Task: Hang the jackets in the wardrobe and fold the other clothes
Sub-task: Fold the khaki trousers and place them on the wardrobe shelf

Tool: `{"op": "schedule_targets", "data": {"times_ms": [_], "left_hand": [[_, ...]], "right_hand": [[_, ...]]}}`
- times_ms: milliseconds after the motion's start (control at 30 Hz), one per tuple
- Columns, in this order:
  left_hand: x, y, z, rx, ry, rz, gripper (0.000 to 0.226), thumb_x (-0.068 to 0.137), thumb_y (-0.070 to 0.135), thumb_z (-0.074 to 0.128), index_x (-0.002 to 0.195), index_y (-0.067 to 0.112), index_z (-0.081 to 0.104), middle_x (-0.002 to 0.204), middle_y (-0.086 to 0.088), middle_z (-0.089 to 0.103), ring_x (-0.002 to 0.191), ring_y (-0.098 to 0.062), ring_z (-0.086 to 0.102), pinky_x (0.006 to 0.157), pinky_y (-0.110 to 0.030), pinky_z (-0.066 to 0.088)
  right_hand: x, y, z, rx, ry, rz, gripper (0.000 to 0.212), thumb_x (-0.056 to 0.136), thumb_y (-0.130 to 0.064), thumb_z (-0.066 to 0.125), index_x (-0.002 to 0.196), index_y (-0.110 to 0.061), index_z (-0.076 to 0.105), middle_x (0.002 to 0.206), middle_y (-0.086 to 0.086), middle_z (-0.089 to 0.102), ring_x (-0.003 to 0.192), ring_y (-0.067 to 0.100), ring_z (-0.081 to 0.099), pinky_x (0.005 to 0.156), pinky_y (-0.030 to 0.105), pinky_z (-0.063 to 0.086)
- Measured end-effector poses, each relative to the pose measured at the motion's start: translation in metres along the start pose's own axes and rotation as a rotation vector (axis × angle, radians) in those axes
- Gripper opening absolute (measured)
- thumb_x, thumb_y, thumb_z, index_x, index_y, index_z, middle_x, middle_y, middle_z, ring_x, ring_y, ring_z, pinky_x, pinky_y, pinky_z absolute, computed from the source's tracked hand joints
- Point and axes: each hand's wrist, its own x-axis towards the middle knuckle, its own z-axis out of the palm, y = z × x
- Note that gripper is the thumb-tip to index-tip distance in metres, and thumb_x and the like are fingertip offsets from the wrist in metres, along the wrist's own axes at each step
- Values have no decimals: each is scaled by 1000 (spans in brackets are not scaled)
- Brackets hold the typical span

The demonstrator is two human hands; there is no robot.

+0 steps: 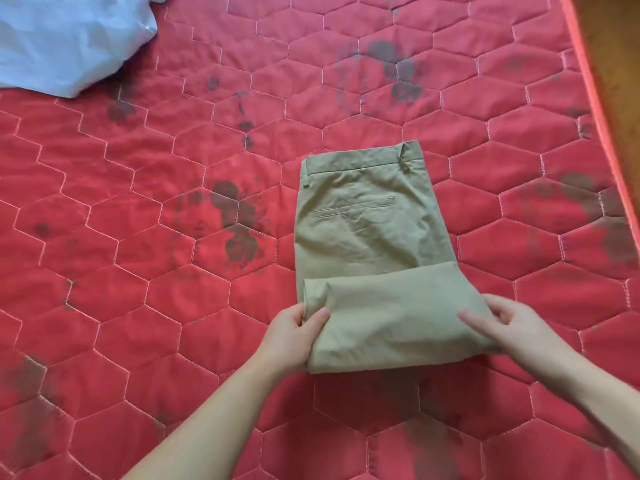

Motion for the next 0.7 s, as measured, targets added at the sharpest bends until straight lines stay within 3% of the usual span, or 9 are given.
{"op": "schedule_targets", "data": {"times_ms": [67, 167, 267, 400, 467, 600, 700], "left_hand": [[-2, -4, 1, -40, 2, 1, 20, 96, 33, 59, 94, 17, 71, 93, 0, 76, 92, -21, 71, 81, -44, 57], [-2, 10, -4, -241, 27, 70, 13, 97, 22, 58, 95, 16, 70, 88, 2, 76, 78, -10, 70, 63, -28, 57], [16, 38, -16, -463, 78, 150, 14, 93, 23, 60, 101, 16, 69, 95, 1, 76, 83, -10, 70, 69, -23, 57], [39, 58, -24, -657, -36, 95, 46, 78, 31, 69, 120, 16, 62, 112, -5, 73, 98, -20, 71, 78, -34, 60], [38, 46, -22, -578, -142, -5, 57, 74, 24, 79, 126, 14, 59, 115, -6, 72, 101, -23, 70, 76, -33, 59], [30, 18, -22, -367, -231, -34, 52, 75, 4, 74, 123, 16, 58, 110, 1, 74, 103, -18, 70, 79, -28, 55], [39, 29, -24, -305, -160, 56, 41, 84, -4, 67, 115, 22, 61, 105, 5, 75, 100, -14, 69, 79, -24, 54]], "right_hand": [[-2, 0, 0, 20, -84, 44, 20, 89, -8, 65, 107, -15, 67, 98, -3, 76, 86, 7, 71, 64, 15, 52], [3, -14, -1, 90, -47, -41, 27, 88, -2, 63, 111, -16, 66, 102, -4, 75, 90, 7, 71, 67, 15, 53], [25, -37, 1, 153, 71, -144, 18, 89, -7, 63, 104, -15, 68, 98, -1, 75, 84, 8, 69, 71, 21, 56], [62, -48, 2, 108, 259, -168, 5, 89, -18, 67, 93, -19, 70, 87, -8, 75, 77, 5, 67, 68, 19, 52], [69, -41, 1, 123, 212, -81, 8, 89, -16, 67, 96, -19, 71, 91, -5, 76, 82, 11, 69, 70, 24, 53], [58, -30, -7, 167, -187, 167, 31, 85, -3, 66, 114, -12, 65, 108, 6, 74, 98, 23, 71, 76, 31, 57], [60, -41, -9, 171, -178, 141, 32, 85, 6, 63, 113, -10, 64, 104, 9, 75, 89, 21, 72, 65, 24, 57]]}}
